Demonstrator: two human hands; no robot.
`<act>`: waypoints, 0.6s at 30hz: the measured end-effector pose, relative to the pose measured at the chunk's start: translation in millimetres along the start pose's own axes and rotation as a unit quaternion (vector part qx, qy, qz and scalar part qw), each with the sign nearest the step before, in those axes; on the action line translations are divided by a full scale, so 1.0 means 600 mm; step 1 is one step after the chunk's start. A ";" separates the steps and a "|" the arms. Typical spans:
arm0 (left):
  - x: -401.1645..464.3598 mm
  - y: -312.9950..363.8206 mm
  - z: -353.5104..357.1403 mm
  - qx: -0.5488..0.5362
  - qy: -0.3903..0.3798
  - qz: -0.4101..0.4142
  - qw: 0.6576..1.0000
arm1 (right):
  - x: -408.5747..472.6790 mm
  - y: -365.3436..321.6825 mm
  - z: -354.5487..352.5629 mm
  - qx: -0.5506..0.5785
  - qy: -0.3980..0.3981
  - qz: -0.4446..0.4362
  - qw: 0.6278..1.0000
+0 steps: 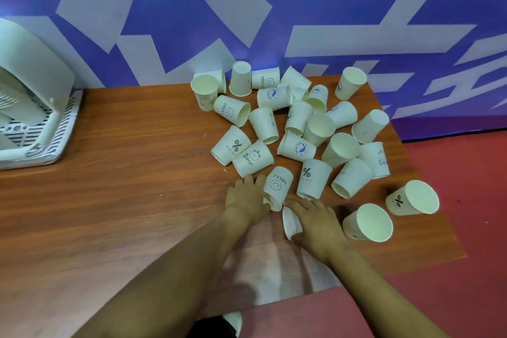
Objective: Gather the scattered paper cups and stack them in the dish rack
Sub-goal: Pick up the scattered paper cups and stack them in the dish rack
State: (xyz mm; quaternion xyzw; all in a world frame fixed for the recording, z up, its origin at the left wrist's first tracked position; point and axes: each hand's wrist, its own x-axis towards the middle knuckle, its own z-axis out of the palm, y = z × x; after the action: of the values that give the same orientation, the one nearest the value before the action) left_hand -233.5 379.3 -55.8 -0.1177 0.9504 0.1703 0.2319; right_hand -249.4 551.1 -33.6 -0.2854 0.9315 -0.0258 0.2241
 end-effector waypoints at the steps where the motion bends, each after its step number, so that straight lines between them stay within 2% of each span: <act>1: -0.001 -0.002 0.004 -0.006 -0.007 -0.001 1.000 | 0.001 -0.002 0.001 0.001 0.002 0.001 1.000; 13: -0.016 -0.011 0.001 -0.164 0.006 0.002 0.986 | -0.003 -0.017 -0.001 0.049 0.034 -0.006 0.998; 18: -0.061 -0.055 -0.055 -0.237 0.065 0.010 0.969 | 0.003 -0.035 -0.030 0.099 0.086 -0.024 0.991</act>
State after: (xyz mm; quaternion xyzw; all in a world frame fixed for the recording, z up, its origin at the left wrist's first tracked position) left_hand -205.2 342.0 -19.6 -0.1709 0.8973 0.3847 0.1332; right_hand -247.5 531.3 -14.6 -0.2810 0.9330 -0.1475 0.1696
